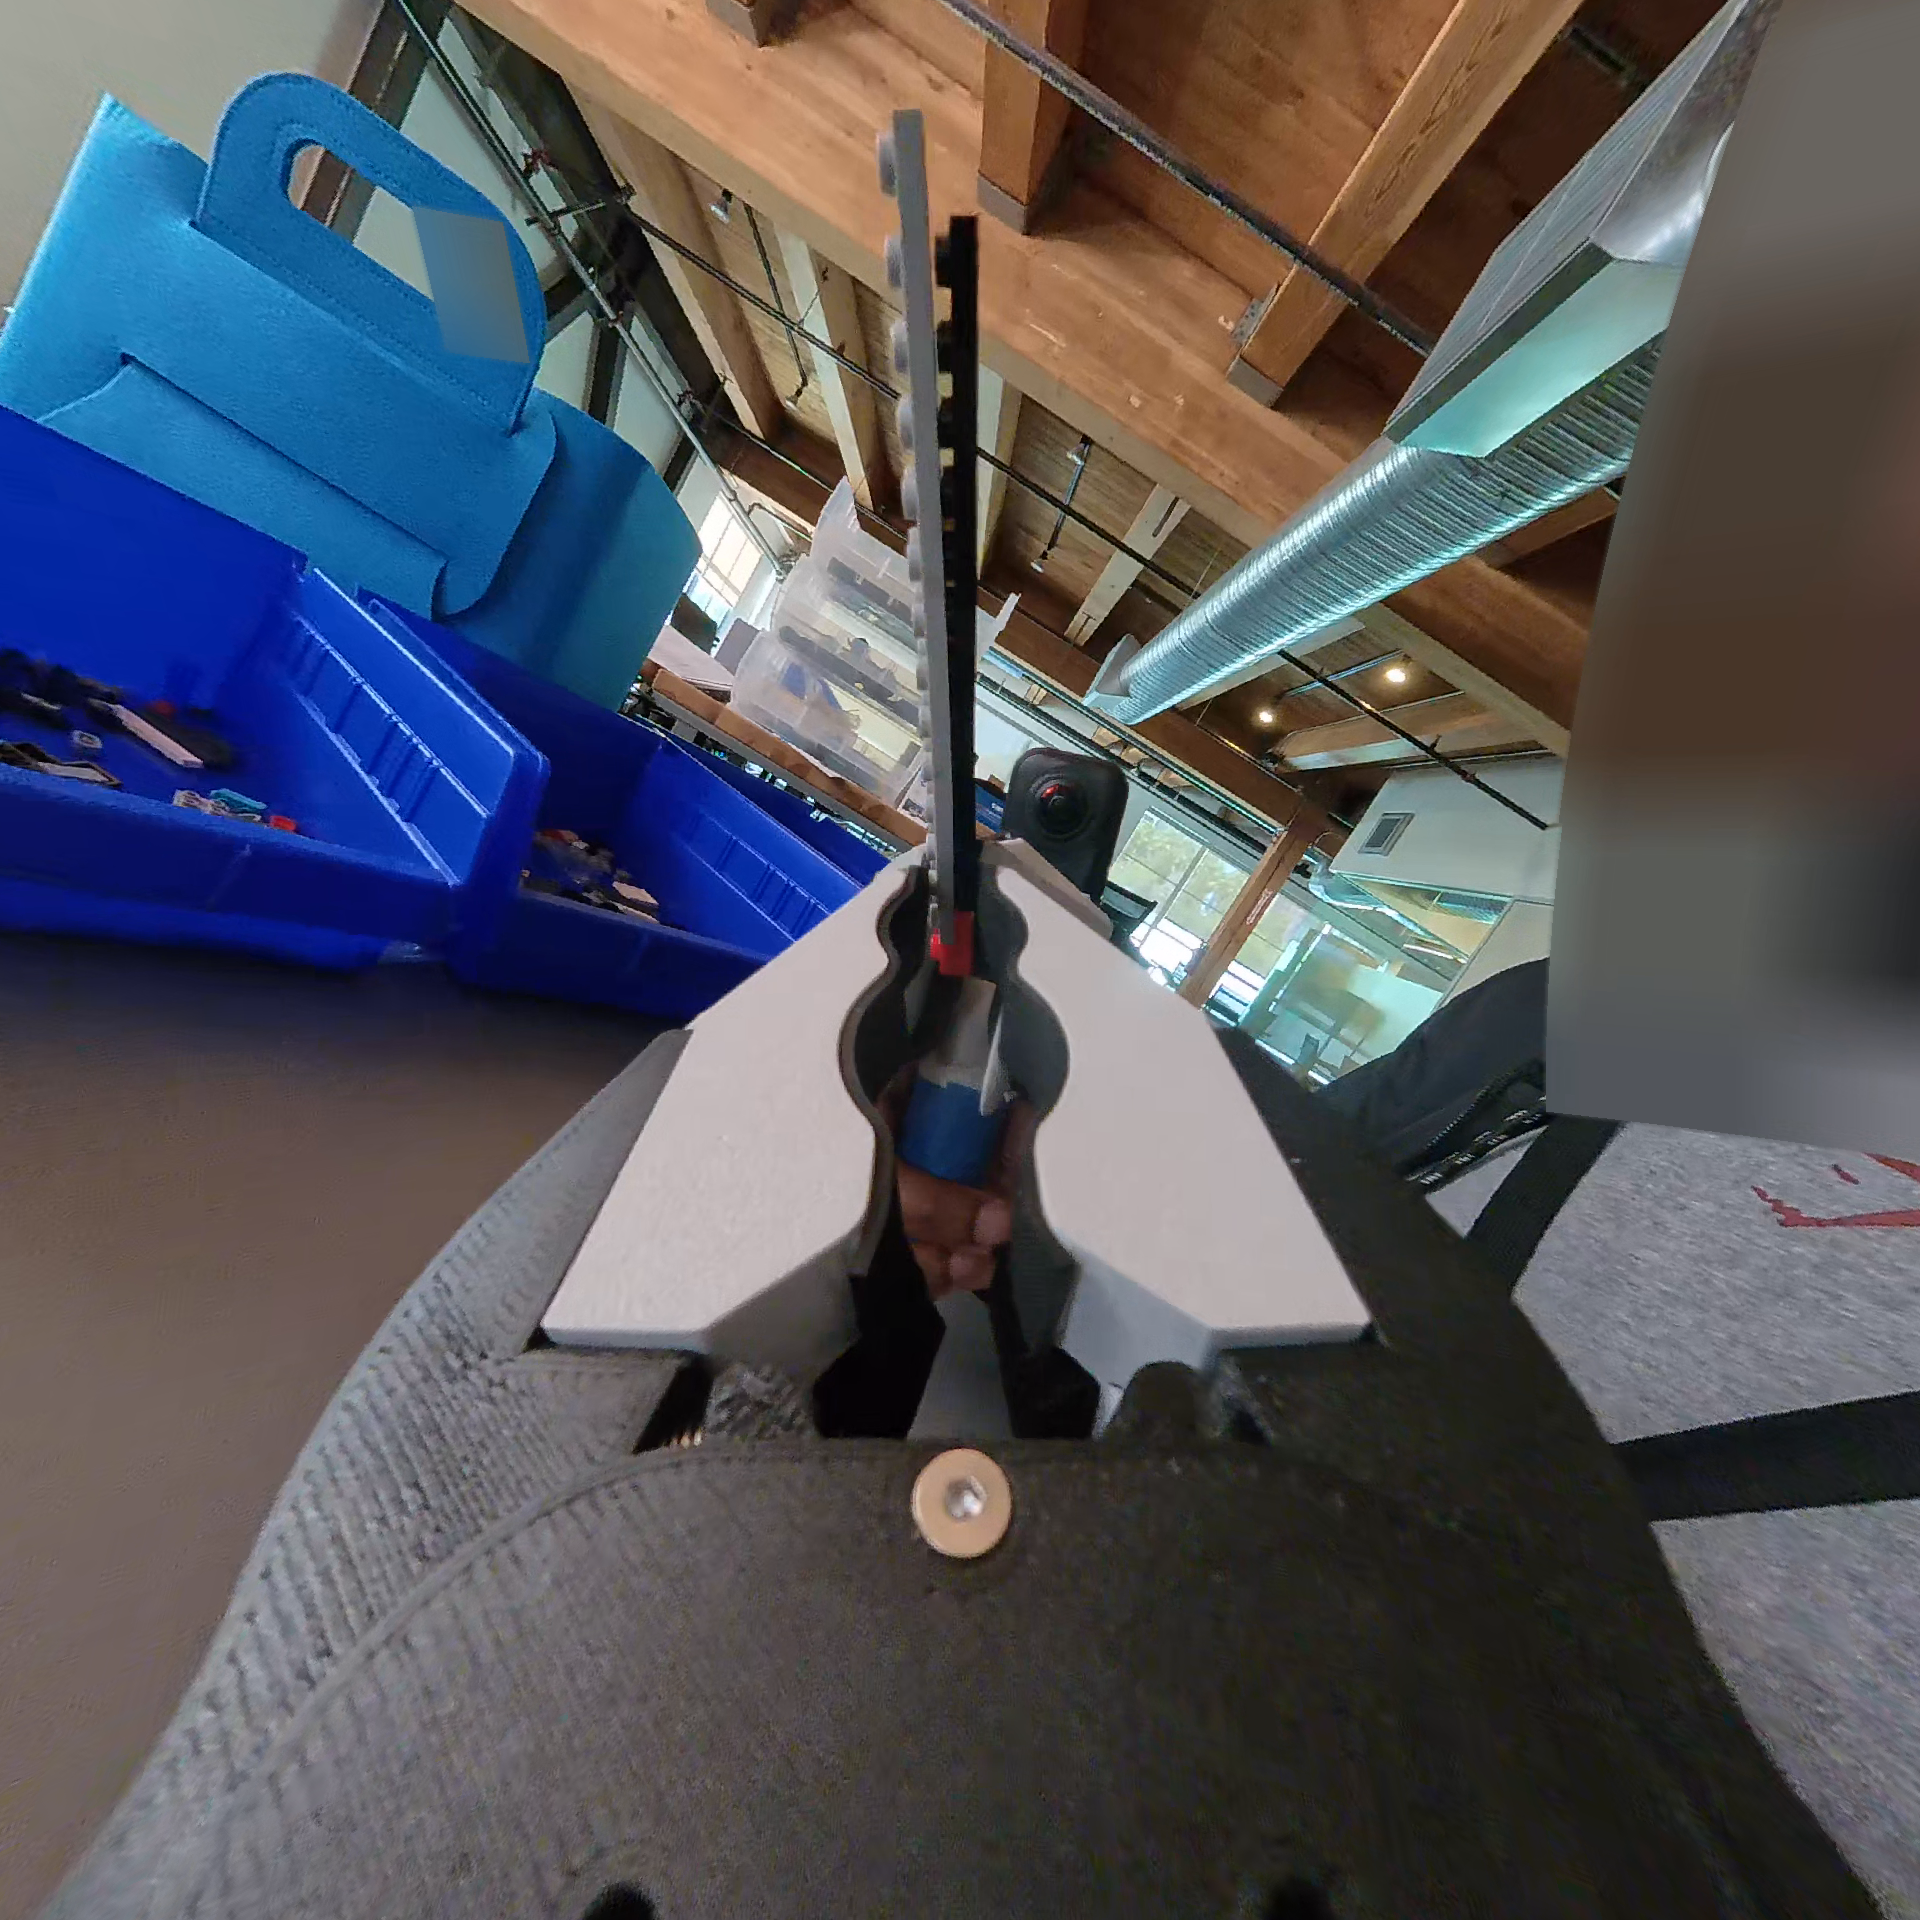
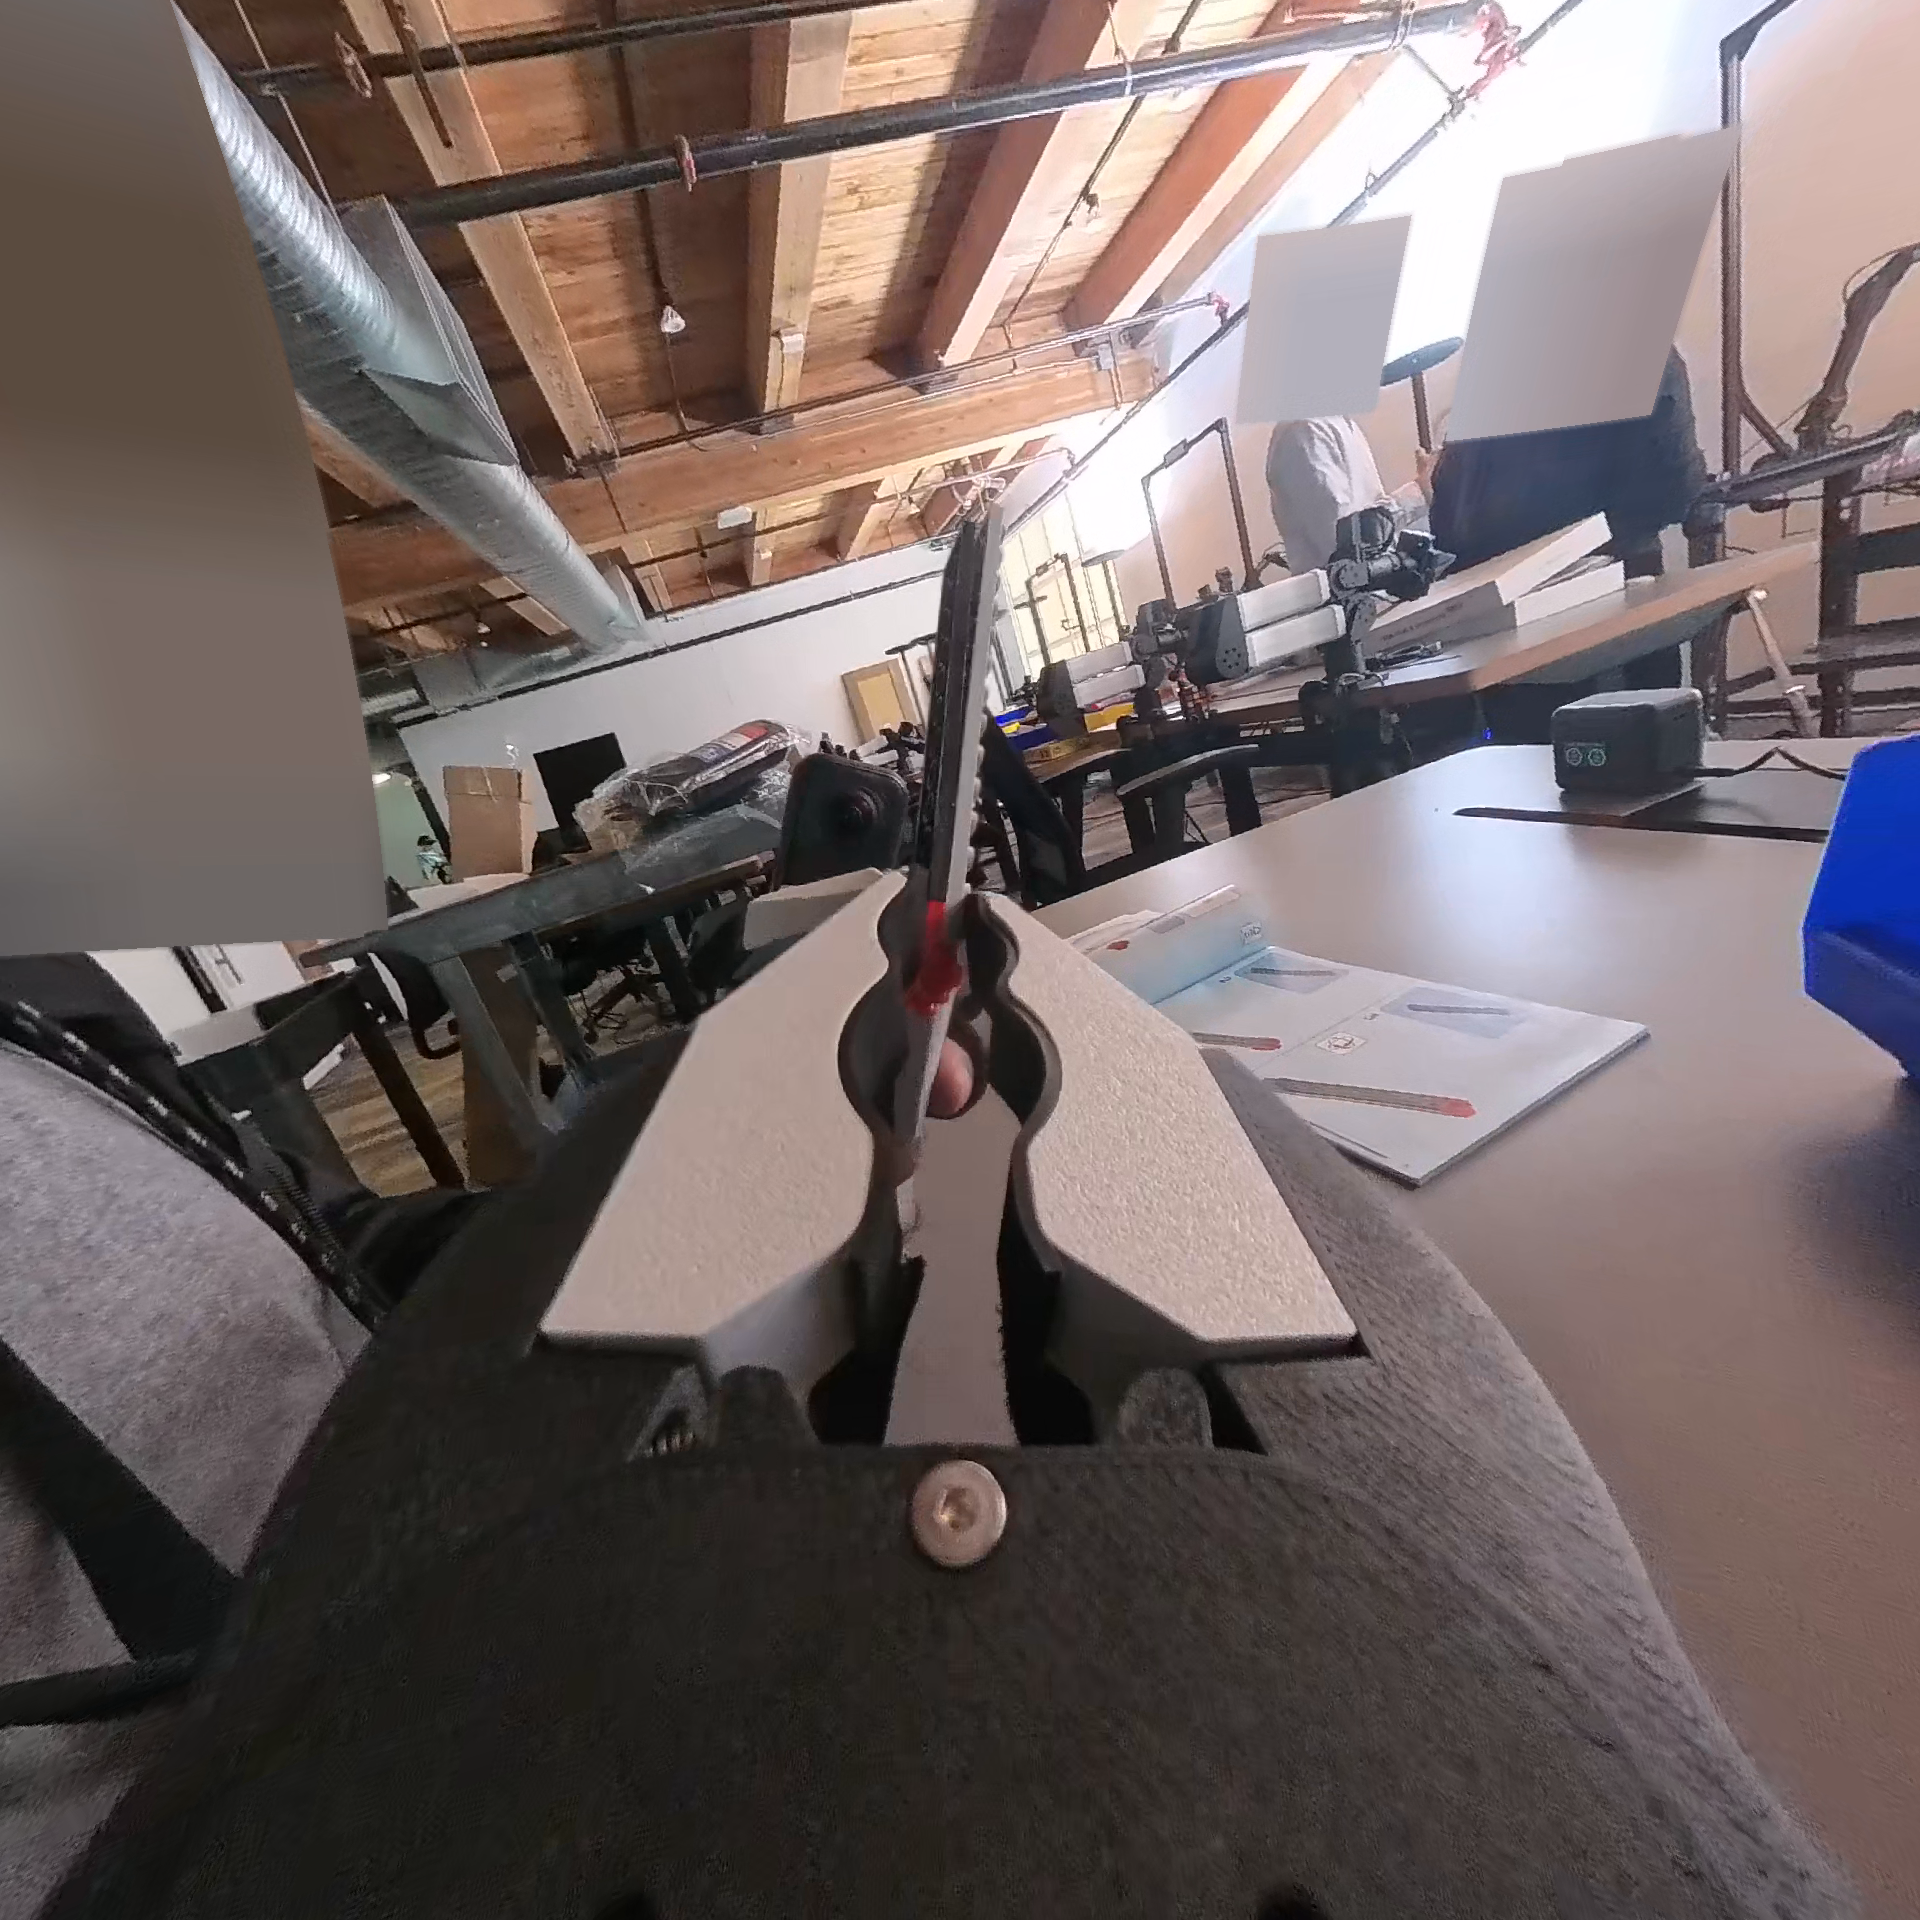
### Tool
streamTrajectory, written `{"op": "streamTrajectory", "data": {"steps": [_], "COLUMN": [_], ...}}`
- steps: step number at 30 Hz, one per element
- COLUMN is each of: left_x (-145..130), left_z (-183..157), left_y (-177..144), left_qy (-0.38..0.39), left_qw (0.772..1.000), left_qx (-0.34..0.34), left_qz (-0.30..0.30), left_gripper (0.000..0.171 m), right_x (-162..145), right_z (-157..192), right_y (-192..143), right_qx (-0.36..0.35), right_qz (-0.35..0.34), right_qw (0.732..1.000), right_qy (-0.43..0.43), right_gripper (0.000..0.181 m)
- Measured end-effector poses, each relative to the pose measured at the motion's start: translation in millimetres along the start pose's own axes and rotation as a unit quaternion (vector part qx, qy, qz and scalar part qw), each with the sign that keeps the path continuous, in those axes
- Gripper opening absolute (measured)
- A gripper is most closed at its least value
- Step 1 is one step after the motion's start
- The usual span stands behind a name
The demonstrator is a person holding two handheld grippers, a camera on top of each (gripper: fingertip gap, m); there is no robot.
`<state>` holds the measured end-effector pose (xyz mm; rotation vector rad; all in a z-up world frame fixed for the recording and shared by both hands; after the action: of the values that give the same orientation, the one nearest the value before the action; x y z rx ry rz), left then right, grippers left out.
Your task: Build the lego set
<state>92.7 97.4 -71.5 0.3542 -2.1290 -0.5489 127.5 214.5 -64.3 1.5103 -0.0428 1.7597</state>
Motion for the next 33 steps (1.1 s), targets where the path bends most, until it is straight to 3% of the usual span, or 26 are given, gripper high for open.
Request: {"op": "streamTrajectory", "data": {"steps": [18,26,33], "left_x": [-1.3,16.7,19.6], "left_z": [-1.4,-8.8,-16.1], "left_y": [-1.6,-10.8,-12.9], "left_qy": [0.045,0.053,0.106], "left_qw": [0.999,0.996,0.992], "left_qx": [0.002,-0.055,-0.074], "left_qz": [-0.001,-0.041,-0.006], "left_gripper": [0.007,0.019,0.020], "right_x": [-1.2,4.2,4.9], "right_z": [2.7,8.8,21.4], "right_y": [-0.1,0.3,2.7], "right_qx": [0.002,0.026,0.062], "right_qz": [-0.002,0.032,0.049], "right_qw": [1.000,0.988,0.972], "right_qy": [-0.010,-0.146,-0.221], "right_gripper": [0.010,0.010,0.009]}}
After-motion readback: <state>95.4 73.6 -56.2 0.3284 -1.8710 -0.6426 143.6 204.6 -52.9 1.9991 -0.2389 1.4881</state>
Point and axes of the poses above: each gripper's, where its closed fingertips meet, y out along the fingers, x out of its top, z = x × y across the jaws, the point moved 7 cm from there along -y, back along the fingers, and after that the axes turned 12 degrees about -z, right-handed, at the moved point
